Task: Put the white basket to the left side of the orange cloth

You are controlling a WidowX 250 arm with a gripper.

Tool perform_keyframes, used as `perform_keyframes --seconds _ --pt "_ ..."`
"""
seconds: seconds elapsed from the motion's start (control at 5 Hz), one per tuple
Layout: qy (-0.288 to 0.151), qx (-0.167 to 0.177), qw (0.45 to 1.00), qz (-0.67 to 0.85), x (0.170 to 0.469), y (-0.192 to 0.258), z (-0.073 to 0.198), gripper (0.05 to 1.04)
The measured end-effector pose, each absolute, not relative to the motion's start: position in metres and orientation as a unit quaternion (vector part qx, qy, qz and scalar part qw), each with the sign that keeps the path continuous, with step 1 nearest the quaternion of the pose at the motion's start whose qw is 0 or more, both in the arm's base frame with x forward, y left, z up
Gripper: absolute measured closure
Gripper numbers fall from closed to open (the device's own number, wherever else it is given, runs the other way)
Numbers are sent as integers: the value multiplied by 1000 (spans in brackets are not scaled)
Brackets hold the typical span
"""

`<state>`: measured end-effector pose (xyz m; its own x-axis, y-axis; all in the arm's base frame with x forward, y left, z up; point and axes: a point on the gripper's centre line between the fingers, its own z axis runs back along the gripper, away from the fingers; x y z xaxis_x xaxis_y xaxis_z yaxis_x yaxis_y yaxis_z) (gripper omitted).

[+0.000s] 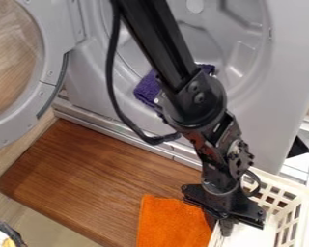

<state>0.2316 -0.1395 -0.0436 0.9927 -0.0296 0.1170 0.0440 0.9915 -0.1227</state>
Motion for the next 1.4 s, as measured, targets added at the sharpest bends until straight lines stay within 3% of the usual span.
perform_keyframes --seconds 0.2,0.4,0.6,0.8,1.2,1.4 --pt "-49 -26 998 -24 226 -126 -16 987" --pt "-49 -21 998 -38 228 -107 9 992" --pt "-35 7 999 -36 225 -71 26 992" --pt "-30 10 999 -7 217 -20 29 992" --pt "-10 14 1000 2 225 72 -5 992" --pt "0 6 1000 -5 230 90 -22 992"
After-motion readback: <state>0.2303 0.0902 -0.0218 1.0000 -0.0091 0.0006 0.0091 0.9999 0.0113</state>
